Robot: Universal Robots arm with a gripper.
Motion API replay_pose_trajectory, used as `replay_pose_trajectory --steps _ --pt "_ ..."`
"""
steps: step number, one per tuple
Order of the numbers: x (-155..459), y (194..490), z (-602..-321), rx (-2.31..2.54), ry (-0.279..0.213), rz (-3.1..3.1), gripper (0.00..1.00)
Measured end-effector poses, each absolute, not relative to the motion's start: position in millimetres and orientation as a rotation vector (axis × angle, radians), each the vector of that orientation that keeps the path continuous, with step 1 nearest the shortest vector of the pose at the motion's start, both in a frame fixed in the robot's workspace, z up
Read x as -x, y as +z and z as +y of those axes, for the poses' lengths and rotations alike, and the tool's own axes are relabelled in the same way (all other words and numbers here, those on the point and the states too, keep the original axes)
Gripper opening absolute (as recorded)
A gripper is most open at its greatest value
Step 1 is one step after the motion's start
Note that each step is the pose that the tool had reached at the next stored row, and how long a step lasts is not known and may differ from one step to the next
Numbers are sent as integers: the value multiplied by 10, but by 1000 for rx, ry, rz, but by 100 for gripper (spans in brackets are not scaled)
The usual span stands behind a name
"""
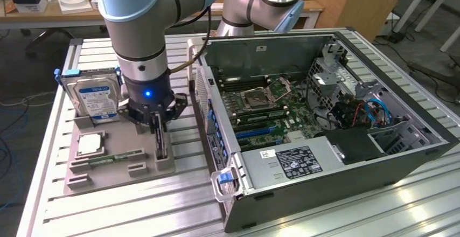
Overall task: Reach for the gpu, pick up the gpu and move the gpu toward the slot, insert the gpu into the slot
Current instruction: 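Pick up the gpu and move the gpu toward the slot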
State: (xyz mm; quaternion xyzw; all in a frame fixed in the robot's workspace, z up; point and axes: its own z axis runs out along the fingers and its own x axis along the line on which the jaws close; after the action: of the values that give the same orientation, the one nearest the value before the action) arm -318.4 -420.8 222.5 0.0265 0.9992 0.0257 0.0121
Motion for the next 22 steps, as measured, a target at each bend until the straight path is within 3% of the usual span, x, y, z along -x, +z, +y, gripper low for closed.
replay_pose_trajectory --steps 1,2,22 --pt "3185 2226 -4208 -83 81 3115 34" --pt "3185 2226 -4208 -83 81 3115 27" --pt "3185 2249 -4209 -83 88 3115 27"
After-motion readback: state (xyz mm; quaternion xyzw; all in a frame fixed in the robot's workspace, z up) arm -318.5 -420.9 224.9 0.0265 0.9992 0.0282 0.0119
